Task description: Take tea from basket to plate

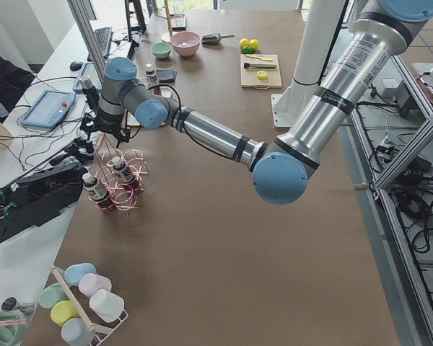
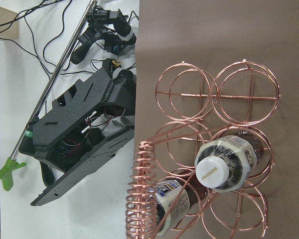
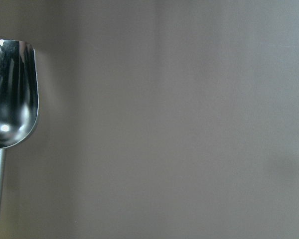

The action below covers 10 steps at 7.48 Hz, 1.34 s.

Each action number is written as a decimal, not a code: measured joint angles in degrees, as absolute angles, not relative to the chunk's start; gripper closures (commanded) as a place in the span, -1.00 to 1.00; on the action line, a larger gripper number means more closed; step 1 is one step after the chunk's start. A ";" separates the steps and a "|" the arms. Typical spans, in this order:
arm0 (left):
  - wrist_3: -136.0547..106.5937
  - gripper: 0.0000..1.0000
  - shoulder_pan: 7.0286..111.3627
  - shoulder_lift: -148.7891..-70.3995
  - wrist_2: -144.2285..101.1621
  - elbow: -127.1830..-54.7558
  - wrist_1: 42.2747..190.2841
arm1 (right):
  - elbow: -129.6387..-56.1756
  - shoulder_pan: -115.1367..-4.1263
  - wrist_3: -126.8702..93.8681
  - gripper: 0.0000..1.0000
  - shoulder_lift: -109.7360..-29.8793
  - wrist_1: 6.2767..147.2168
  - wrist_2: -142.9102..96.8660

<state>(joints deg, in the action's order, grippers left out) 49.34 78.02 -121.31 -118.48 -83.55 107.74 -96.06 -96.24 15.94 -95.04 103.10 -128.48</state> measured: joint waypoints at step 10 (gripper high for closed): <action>-19.12 -0.96 91.90 -102.69 -134.99 -87.61 110.73 | -95.95 -96.24 15.99 -1.00 -95.04 103.10 -128.41</action>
<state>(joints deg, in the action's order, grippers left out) -19.12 91.90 -102.69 -134.99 -87.61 110.73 -95.95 -96.24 15.99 -95.04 103.10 -128.41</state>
